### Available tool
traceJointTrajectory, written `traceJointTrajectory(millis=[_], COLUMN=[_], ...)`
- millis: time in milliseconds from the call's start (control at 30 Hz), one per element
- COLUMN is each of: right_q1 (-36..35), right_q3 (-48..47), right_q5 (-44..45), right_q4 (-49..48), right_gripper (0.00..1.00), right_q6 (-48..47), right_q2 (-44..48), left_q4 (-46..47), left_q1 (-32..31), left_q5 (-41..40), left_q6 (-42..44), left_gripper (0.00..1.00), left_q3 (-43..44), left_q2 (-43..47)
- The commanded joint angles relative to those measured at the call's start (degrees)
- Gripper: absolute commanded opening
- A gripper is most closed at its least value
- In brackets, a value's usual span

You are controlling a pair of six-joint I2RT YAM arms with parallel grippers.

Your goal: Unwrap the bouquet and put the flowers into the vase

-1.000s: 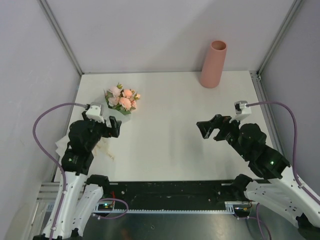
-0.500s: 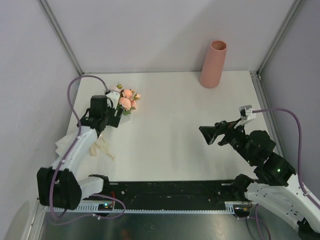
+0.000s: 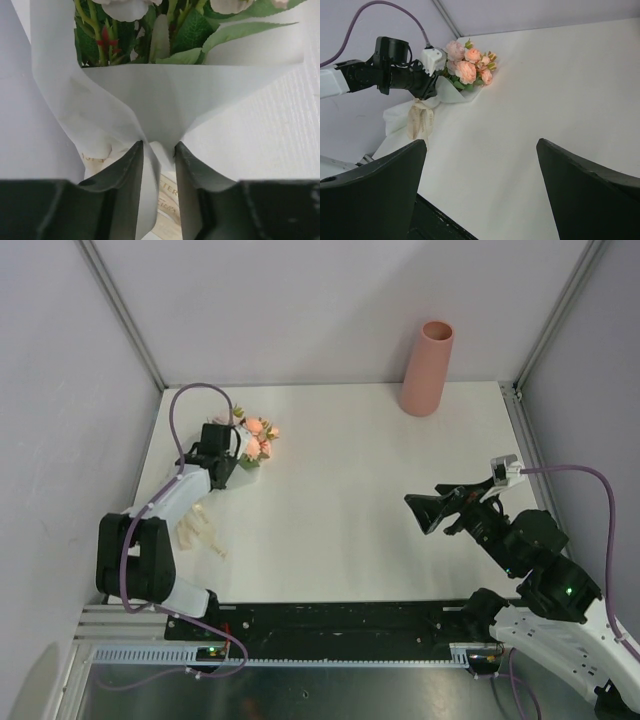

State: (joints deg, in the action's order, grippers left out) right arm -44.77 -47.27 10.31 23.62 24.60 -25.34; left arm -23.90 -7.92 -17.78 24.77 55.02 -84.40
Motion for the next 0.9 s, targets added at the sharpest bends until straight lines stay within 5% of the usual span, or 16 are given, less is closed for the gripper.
traceJointTrajectory(millis=[0,167,433,633,867], right_q1=[0.25,0.27,0.28,0.27,-0.82], right_q3=[-0.19,-0.04,3.86,5.55,8.49], right_q5=[1.98,1.14,0.63,-2.03,-8.61], right_q4=[-1.60,-2.13,-6.05,-9.54,-18.99], right_gripper=[0.99,0.99,0.99,0.97,0.83], right_q6=[-0.99,-0.42,-0.31,2.65,6.45], right_q2=[-0.06,-1.17,-2.44,-8.54,-19.31], left_q4=[1.88,1.76,2.28,2.29,0.77], left_q1=[-1.49,-4.93,-8.99,-9.96,-9.99], left_q5=[0.35,4.62,16.42,22.88,17.47], left_q6=[-1.39,-6.41,-29.30,-40.37,-40.45], left_gripper=[0.28,0.07,0.07,0.26,0.72], left_q3=[4.00,4.41,8.62,13.25,11.61], left_q2=[1.20,5.73,8.18,5.43,9.95])
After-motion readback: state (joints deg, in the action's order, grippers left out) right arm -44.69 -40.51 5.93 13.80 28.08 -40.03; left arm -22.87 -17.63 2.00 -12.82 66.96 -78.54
